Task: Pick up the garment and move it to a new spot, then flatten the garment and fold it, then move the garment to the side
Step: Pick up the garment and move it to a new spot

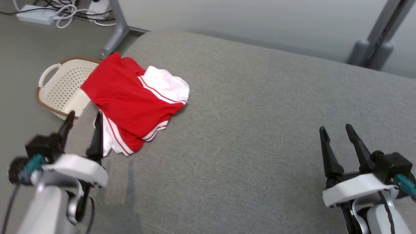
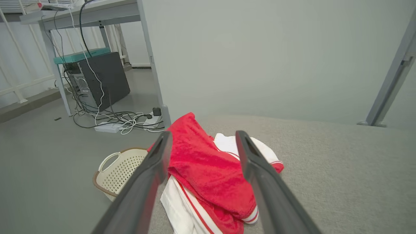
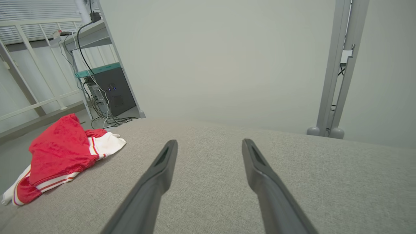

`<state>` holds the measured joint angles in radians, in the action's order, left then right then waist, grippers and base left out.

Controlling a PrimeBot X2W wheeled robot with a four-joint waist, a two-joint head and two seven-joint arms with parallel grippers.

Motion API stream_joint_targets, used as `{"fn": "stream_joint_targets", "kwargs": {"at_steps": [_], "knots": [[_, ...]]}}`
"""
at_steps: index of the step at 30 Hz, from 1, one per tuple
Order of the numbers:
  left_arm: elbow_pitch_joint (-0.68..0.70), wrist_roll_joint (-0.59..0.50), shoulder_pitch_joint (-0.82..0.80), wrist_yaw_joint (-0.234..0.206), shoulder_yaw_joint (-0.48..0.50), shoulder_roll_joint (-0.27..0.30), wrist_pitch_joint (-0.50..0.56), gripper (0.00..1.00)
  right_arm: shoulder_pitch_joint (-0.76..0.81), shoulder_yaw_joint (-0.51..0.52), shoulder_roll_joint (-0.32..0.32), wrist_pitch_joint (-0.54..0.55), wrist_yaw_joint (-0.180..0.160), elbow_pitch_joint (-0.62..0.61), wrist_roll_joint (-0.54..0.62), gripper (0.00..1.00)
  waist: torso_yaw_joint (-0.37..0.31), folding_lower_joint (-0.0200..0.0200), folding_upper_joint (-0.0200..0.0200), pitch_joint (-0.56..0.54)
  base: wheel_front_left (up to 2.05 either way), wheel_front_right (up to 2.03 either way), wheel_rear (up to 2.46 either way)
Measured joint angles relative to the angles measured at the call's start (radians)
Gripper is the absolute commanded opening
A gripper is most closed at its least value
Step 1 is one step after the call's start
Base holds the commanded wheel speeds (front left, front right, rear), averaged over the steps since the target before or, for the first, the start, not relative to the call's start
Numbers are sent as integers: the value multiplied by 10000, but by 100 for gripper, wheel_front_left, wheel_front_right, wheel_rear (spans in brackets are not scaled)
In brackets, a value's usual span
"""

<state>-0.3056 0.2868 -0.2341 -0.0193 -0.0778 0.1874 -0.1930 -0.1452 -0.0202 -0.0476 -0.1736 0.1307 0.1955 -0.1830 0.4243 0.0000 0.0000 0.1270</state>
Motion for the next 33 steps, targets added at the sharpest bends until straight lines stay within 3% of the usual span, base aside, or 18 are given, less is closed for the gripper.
{"fn": "stream_joint_targets", "kwargs": {"at_steps": [6,11,20,28,29,30,32,33], "knots": [[-1078,334,-1849,978,-38,1143,1394,100,-507,-146,-2,351,0,-688,138,100,-691,0,0,587,0,0,0],[-2614,696,-3243,1394,-646,1814,2855,100,-881,-178,0,823,0,-1312,385,100,-1386,0,0,1307,0,0,0],[-4316,1567,-3978,1492,-2263,2034,4433,100,-992,-121,-115,1250,0,-2011,602,100,-2175,0,0,2149,0,0,0],[-5561,1977,-4338,1498,-2700,2343,4591,100,-1115,-230,-148,1356,0,-2307,600,100,-2482,0,0,2449,0,0,0],[-5718,1975,-4406,1498,-2715,2349,4554,82,-1116,-255,-148,1354,0,-2307,598,100,-2509,0,0,2458,0,0,0],[-5869,1973,-4476,1486,-2727,2339,4491,50,-1116,-274,-144,1352,0,-2307,598,100,-2535,0,0,2461,0,0,0],[-6126,1952,-4534,1475,-2746,2337,4320,0,-1116,-295,-146,1333,0,-2305,598,100,-2583,0,0,2453,0,0,0],[-6249,1910,-4567,1409,-2754,2339,4146,0,-1116,-297,-148,1319,0,-2305,598,100,-2601,0,0,2442,0,0,0]]}}
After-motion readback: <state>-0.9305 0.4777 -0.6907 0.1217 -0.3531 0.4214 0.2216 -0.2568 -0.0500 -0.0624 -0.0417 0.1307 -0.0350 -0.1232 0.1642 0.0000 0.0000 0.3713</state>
